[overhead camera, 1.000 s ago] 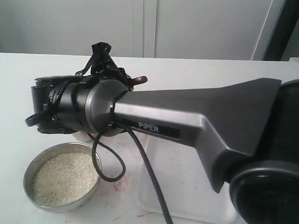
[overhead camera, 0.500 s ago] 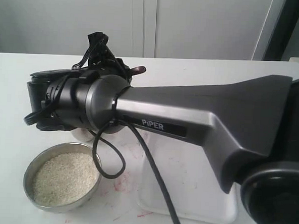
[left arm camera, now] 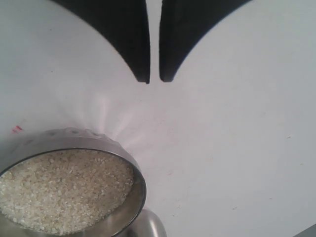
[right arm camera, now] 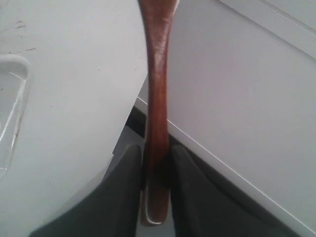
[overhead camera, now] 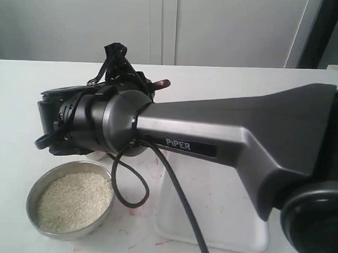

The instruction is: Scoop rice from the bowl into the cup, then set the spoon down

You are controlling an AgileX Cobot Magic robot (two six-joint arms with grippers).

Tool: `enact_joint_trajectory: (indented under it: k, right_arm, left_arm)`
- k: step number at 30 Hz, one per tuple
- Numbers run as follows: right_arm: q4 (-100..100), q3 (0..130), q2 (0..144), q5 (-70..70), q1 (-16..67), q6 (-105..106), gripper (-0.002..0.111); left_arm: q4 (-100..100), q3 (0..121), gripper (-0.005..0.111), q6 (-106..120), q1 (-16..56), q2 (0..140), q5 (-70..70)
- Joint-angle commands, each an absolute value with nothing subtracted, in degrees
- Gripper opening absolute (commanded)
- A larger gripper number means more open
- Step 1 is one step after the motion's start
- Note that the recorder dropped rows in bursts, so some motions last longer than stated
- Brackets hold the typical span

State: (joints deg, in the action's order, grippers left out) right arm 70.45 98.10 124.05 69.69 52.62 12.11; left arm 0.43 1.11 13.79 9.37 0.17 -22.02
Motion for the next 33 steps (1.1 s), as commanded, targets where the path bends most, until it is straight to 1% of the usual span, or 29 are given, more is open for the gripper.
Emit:
enact_joint_trajectory:
  k: [1,5,20,26,30,33]
  right_arm:
    - [71.23,97.60,123.48,69.96,52.25,11.99,0.000]
    - [75.01,97.60,123.37,69.96,52.25,9.86,0.000]
    - [75.23,97.60,123.37,69.96,51.77,12.52,0.000]
    - [71.98,96.95,123.47,69.96,51.77,13.73,0.000]
    - [74.47,96.72,123.47,69.96,51.77,11.98,0.000]
    - [72.67,96.50,123.47,69.96,51.90,12.11,0.000]
  left_arm:
    - [0.51,0.58,0.014,13.47,9.38,0.00,-24.00]
    - [0.51,0.58,0.014,13.47,9.38,0.00,-24.00]
    - [0.51,0.58,0.014,13.47,9.38,0.00,-24.00]
    - [0.51,0.58,0.014,13.47,9.38,0.00,-24.00]
    - [0.51,0.58,0.014,13.47,9.38,0.00,-24.00]
    - [0.51,0.58,0.014,13.47,9.38,0.00,-24.00]
